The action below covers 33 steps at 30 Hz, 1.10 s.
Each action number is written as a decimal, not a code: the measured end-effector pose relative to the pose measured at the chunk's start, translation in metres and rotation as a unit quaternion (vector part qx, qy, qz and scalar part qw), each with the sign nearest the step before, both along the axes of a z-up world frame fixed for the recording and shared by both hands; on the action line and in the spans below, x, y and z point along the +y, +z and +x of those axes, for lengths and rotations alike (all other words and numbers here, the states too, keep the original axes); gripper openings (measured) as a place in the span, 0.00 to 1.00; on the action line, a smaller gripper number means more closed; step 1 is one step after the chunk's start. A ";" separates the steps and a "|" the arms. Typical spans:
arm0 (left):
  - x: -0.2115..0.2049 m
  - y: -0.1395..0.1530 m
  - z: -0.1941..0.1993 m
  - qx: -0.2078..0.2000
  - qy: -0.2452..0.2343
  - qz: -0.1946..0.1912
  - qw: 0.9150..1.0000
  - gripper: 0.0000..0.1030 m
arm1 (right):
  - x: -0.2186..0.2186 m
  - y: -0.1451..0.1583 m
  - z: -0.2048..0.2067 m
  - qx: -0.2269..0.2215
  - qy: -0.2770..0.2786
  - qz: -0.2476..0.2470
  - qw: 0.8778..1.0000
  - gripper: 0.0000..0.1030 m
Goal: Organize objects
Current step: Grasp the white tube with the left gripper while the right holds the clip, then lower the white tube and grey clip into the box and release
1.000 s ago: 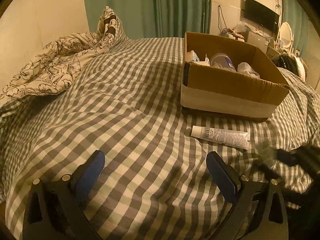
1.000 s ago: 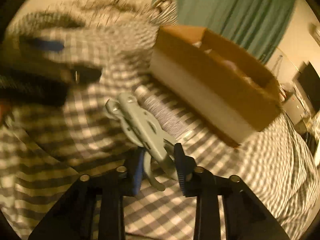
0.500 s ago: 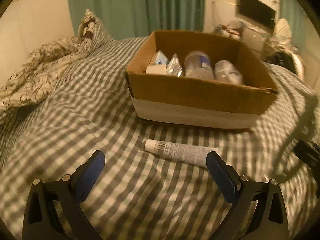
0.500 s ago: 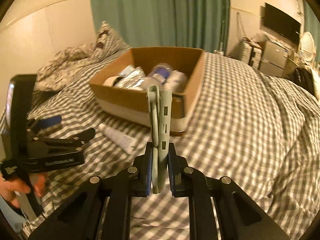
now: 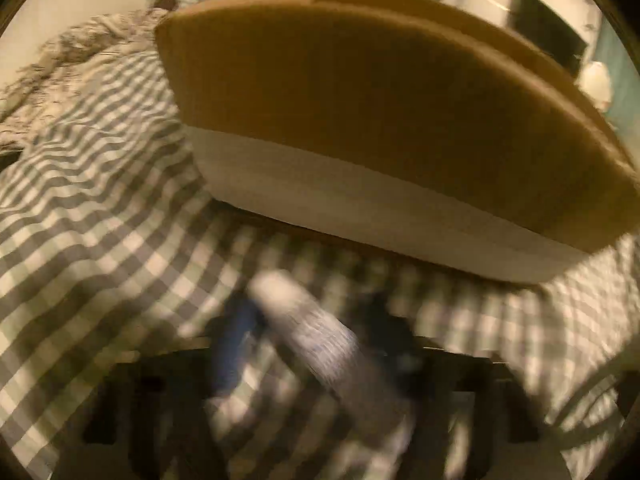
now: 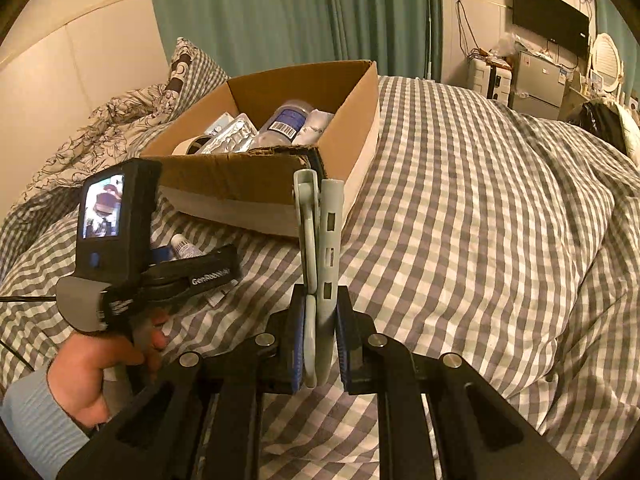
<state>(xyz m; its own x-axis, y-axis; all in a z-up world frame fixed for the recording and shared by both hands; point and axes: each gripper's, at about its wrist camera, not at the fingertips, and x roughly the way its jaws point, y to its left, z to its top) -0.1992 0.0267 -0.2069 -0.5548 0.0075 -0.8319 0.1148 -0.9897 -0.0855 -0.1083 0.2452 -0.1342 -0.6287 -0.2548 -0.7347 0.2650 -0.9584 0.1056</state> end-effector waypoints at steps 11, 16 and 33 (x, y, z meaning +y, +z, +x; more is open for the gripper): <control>-0.007 0.028 0.067 -0.008 -0.093 0.041 0.995 0.21 | -0.013 0.026 0.027 0.025 -0.004 0.001 1.000 0.12; 0.001 0.075 0.089 0.045 -0.110 0.035 0.992 0.21 | -0.021 0.045 0.048 0.038 0.000 -0.010 0.999 0.12; -0.018 0.233 0.031 0.205 -0.112 0.044 0.971 0.21 | -0.044 0.164 0.016 0.116 0.034 -0.014 0.993 0.12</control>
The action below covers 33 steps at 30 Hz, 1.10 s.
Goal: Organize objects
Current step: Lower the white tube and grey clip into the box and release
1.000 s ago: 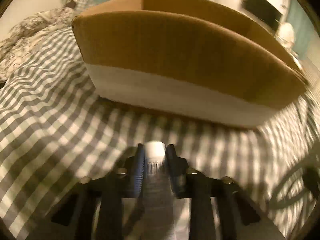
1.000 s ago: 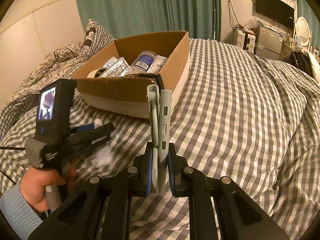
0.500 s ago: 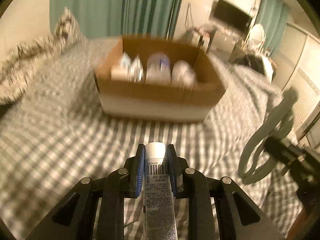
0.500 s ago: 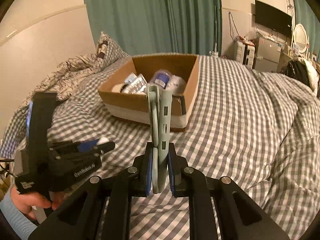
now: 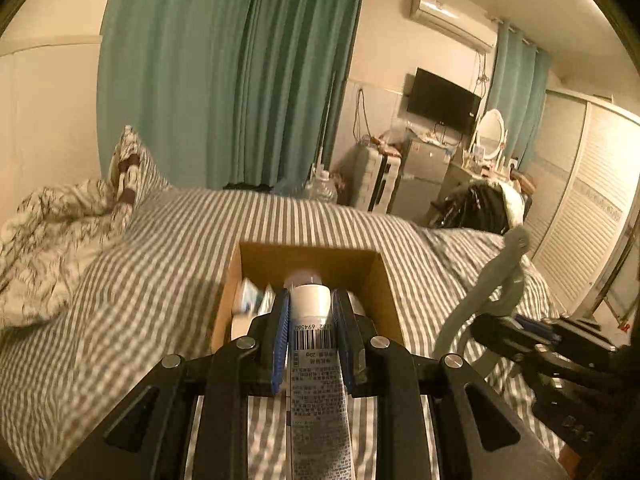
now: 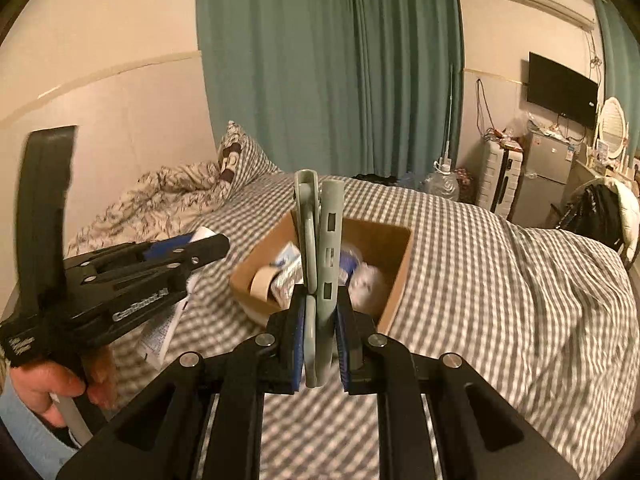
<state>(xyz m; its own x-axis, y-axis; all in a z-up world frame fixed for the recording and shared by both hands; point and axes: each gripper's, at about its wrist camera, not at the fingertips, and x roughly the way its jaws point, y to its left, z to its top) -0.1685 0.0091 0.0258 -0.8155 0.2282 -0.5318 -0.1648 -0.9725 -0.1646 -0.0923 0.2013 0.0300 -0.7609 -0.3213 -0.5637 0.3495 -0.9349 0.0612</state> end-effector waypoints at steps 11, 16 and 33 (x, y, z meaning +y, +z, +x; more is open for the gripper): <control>0.019 -0.044 -0.105 -0.043 -0.030 -0.021 0.998 0.21 | -0.012 -0.043 -0.123 -0.090 -0.013 0.007 0.996 0.12; 0.021 -0.080 -0.136 -0.077 -0.046 -0.017 0.996 0.21 | -0.010 -0.082 -0.160 -0.139 -0.013 0.008 0.990 0.12; 0.013 -0.096 -0.145 -0.099 0.003 -0.039 0.994 0.62 | -0.001 -0.086 -0.181 -0.117 -0.015 -0.028 0.993 0.53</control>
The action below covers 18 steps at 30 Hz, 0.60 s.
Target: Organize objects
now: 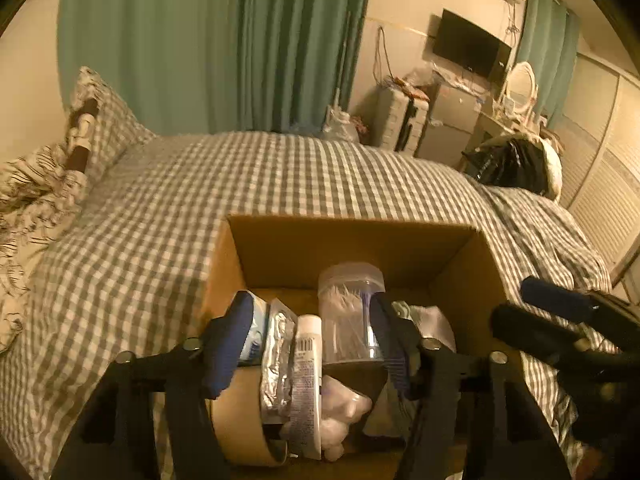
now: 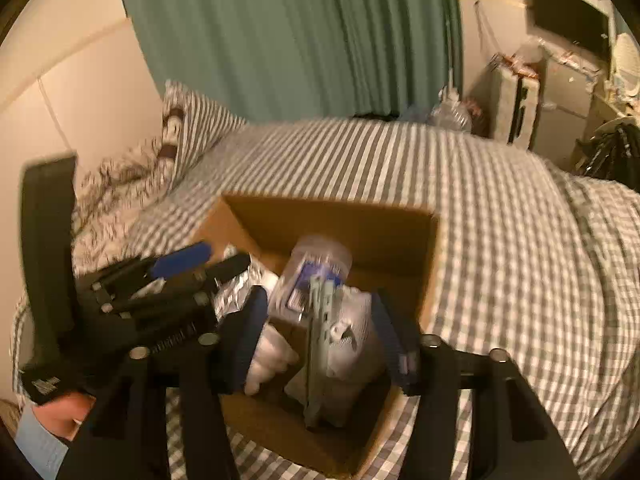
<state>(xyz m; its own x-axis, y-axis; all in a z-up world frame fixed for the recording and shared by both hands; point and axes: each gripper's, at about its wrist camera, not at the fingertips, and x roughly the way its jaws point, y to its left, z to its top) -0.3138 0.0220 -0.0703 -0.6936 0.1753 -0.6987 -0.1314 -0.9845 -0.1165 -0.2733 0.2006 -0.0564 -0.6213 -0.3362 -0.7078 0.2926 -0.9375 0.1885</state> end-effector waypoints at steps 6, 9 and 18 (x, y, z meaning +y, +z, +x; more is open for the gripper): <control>-0.003 0.046 0.029 0.036 0.005 -0.003 0.999 0.76 | 0.010 0.046 0.029 0.054 -0.032 0.018 0.998 0.57; -0.005 0.076 0.050 0.064 0.002 -0.001 0.998 0.78 | 0.015 0.075 0.050 0.082 -0.050 0.021 0.995 0.64; -0.017 0.161 0.137 0.166 -0.004 0.017 0.986 1.00 | 0.030 0.157 0.141 0.180 -0.091 0.038 0.979 0.87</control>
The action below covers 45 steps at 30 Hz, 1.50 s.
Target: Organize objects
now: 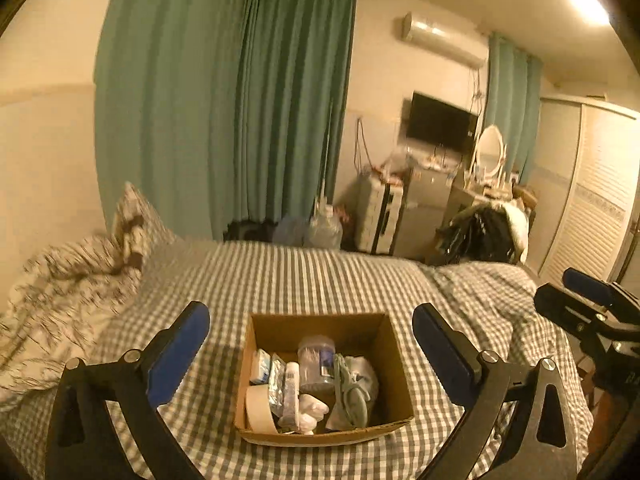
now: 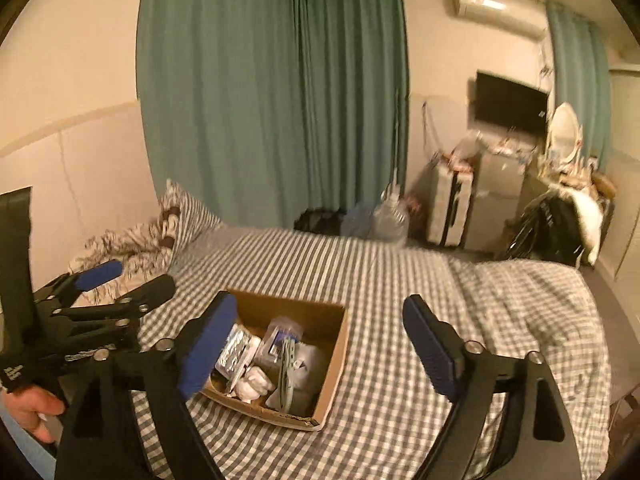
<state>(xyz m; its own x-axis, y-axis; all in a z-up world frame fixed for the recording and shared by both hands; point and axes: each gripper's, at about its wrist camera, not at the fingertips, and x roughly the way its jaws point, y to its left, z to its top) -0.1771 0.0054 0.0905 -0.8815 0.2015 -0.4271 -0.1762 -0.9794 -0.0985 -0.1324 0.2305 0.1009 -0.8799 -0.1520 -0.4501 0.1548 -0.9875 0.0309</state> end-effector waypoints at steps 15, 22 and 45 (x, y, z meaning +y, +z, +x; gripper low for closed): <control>0.017 -0.001 0.090 0.076 0.015 -0.033 0.996 1.00 | 0.020 0.023 0.094 0.102 -0.039 -0.003 0.994 1.00; 0.026 -0.066 0.098 0.057 0.049 -0.058 0.996 1.00 | 0.026 -0.038 0.095 0.091 -0.074 0.004 0.993 1.00; 0.016 -0.095 0.109 0.051 0.069 -0.058 0.995 1.00 | 0.018 -0.097 0.089 0.074 -0.075 0.031 0.994 1.00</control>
<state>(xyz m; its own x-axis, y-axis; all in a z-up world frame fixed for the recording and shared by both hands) -0.0684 0.0212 -0.0042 -0.9371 0.0298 -0.3479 -0.0423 -0.9987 0.0282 -0.0439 0.2481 0.0035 -0.9478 0.0101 -0.3186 0.0038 -0.9991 -0.0431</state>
